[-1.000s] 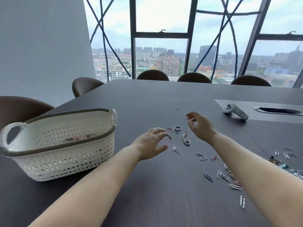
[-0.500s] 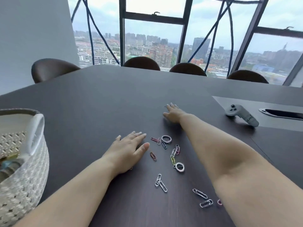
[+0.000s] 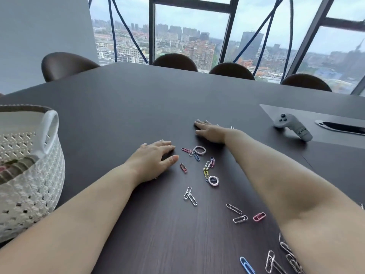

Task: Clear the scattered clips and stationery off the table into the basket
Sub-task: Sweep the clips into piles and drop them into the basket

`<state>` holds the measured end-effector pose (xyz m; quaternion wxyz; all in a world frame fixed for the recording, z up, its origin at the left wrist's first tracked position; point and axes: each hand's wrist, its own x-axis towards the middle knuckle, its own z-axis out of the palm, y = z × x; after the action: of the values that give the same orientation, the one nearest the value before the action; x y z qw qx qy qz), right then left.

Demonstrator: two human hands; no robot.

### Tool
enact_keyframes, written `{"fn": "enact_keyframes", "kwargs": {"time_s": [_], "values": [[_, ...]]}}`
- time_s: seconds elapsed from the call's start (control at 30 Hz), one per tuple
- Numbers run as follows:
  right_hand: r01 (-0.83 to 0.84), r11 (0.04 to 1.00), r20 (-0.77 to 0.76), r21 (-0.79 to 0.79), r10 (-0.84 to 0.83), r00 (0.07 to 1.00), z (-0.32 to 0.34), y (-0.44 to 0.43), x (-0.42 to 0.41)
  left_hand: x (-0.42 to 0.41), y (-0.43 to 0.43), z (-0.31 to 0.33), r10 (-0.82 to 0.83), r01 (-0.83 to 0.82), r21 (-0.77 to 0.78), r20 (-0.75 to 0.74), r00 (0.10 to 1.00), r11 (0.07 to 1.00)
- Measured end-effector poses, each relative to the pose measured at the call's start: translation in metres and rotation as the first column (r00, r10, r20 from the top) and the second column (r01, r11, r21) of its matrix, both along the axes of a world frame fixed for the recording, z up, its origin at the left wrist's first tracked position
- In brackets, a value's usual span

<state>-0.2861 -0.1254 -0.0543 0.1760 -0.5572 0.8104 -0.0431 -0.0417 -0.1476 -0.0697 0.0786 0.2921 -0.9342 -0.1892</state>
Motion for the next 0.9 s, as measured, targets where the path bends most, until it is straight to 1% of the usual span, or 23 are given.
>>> {"fn": "enact_keyframes", "kwargs": {"time_s": [0.07,0.1,0.17,0.2,0.23,0.27,0.3,0.33,0.37,0.43,0.5,0.57,0.73,0.9], "values": [[-0.066,0.998,0.089,-0.02,0.067,0.994,0.003,0.018,0.011,0.0,0.001,0.0,0.002,-0.002,-0.006,0.003,1.0,1.0],[-0.077,0.996,0.17,-0.05,0.084,0.982,0.007,0.027,0.015,0.0,0.001,0.0,0.006,-0.006,-0.009,0.001,1.0,1.0],[0.004,0.988,0.336,-0.157,0.049,0.941,0.017,0.043,0.013,0.0,0.001,-0.001,0.011,-0.01,-0.02,0.004,1.0,1.0],[0.074,0.964,0.359,-0.257,0.024,0.933,0.021,0.047,0.006,0.0,0.0,-0.001,0.011,-0.011,-0.03,0.007,1.0,0.999],[0.15,0.922,0.322,-0.357,-0.029,0.946,0.025,0.05,-0.005,-0.001,0.0,-0.002,0.011,-0.011,-0.038,0.009,1.0,0.999],[0.209,0.877,0.245,-0.433,-0.109,0.964,0.026,0.051,-0.019,-0.001,-0.001,-0.002,0.011,-0.011,-0.041,0.009,1.0,0.999],[0.239,0.854,0.147,-0.462,-0.191,0.97,0.025,0.05,-0.032,-0.001,-0.001,-0.003,0.012,-0.012,-0.042,0.006,1.0,0.999],[0.259,0.86,0.062,-0.44,-0.259,0.964,0.022,0.05,-0.044,-0.001,-0.002,-0.003,0.011,-0.011,-0.042,0.0,1.0,0.999],[0.28,0.888,0.008,-0.366,-0.297,0.955,0.016,0.049,-0.052,-0.001,-0.003,-0.003,0.009,-0.009,-0.043,-0.005,1.0,0.999],[0.302,0.933,-0.014,-0.195,-0.311,0.95,0.0,0.045,-0.062,-0.001,-0.003,-0.005,0.0,-0.001,-0.046,-0.011,1.0,0.999],[0.275,0.956,-0.05,-0.098,-0.281,0.958,-0.013,0.038,-0.064,-0.001,-0.004,-0.007,-0.004,0.003,-0.051,-0.013,1.0,0.999],[0.192,0.979,-0.055,-0.071,-0.196,0.979,-0.014,0.035,-0.059,-0.001,-0.005,-0.007,-0.005,0.004,-0.047,-0.016,1.0,0.999],[-0.05,0.998,0.054,-0.049,0.052,0.997,-0.004,0.063,-0.019,-0.001,-0.003,-0.006,-0.03,0.03,-0.031,0.007,1.0,0.999],[-0.175,0.985,0.057,-0.002,0.174,0.983,-0.002,0.125,0.031,0.0,0.002,0.001,-0.109,0.109,-0.005,0.023,0.994,0.994]]}}
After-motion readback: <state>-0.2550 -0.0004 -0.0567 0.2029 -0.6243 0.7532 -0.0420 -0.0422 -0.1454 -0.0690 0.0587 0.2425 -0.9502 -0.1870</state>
